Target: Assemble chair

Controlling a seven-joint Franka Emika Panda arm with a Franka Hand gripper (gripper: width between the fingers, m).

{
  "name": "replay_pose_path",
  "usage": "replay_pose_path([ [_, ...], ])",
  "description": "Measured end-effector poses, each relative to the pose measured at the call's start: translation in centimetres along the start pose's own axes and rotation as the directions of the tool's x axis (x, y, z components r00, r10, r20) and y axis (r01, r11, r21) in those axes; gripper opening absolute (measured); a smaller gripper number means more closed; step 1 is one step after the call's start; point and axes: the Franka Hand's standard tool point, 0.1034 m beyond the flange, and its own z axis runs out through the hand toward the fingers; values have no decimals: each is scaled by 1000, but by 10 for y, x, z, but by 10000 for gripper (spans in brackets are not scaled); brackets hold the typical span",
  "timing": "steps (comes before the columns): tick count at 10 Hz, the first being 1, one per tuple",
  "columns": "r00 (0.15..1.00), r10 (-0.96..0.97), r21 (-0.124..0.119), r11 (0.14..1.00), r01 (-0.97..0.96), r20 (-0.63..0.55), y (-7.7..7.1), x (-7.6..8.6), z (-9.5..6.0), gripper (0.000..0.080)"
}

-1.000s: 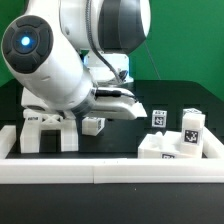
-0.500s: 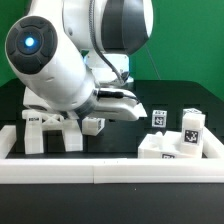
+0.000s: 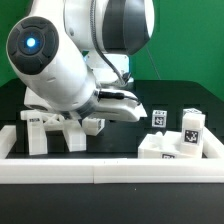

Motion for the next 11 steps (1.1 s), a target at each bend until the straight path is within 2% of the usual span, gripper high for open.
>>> replay_pose_path([
  [4, 1000, -15, -26, 1000, 15, -4, -12, -2, 0, 649],
  [6, 1000, -19, -28, 999, 19, -16, -15, -2, -1, 649],
  [11, 1000, -13, -22, 1000, 12, -19, -8, 0, 0, 649],
])
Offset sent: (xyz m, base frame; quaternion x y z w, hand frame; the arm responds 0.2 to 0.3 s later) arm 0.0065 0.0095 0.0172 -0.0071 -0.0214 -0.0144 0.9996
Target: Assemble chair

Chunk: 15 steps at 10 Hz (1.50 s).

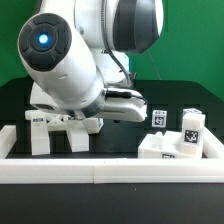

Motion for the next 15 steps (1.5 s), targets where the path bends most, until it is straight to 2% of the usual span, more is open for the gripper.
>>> replay_pose_path([
  [8, 1000, -1, 39, 999, 1, -7, 23, 3, -7, 649],
  [12, 1000, -24, 24, 999, 25, -18, 7, -6, -17, 649],
  [15, 999, -26, 18, 999, 27, -48, 6, 5, -9, 649],
])
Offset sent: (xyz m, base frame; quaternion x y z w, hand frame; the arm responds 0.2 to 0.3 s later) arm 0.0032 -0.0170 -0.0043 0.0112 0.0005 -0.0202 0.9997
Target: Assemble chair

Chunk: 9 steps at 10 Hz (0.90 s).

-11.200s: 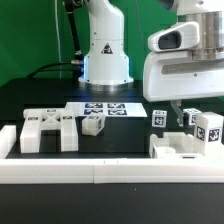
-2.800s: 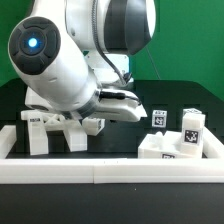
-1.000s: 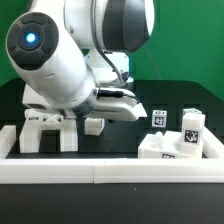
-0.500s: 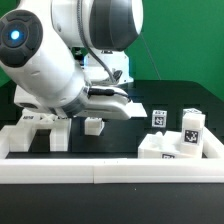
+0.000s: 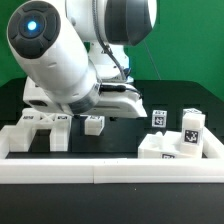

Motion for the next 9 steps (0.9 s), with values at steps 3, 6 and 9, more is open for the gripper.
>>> replay_pose_path([
  [3, 1000, -2, -3, 1000, 2, 4, -1, 5, 8, 649],
  [6, 1000, -4, -5, 1000, 4, 22, -2, 5, 16, 649],
  [9, 1000, -1, -5, 1000, 1, 27, -1, 5, 22, 518],
])
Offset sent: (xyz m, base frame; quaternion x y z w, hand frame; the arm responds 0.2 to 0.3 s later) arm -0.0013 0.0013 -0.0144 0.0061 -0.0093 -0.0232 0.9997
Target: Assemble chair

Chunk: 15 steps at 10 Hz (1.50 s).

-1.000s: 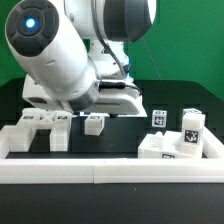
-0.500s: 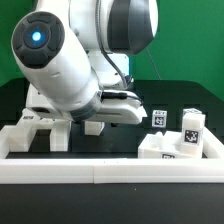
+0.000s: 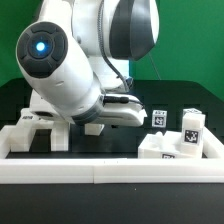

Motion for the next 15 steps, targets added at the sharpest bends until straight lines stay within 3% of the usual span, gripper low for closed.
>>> replay_pose_path([
  [1, 1000, 1, 0, 1000, -1, 1, 1, 0, 2, 518],
  [2, 1000, 1, 0, 1000, -1, 1, 1, 0, 2, 379],
  [3, 1000, 1, 0, 1000, -1, 2, 1, 0, 2, 291],
  [7, 1000, 4, -2, 1000, -4, -7, -5, -2, -10, 291],
  [9, 1000, 22, 0, 1000, -22, -14, -12, -11, -28, 291],
  [13, 997, 58, 14, 998, -57, -45, -32, -36, -83, 291],
  [15, 994, 57, 17, 998, -56, -91, -32, -28, -85, 291],
])
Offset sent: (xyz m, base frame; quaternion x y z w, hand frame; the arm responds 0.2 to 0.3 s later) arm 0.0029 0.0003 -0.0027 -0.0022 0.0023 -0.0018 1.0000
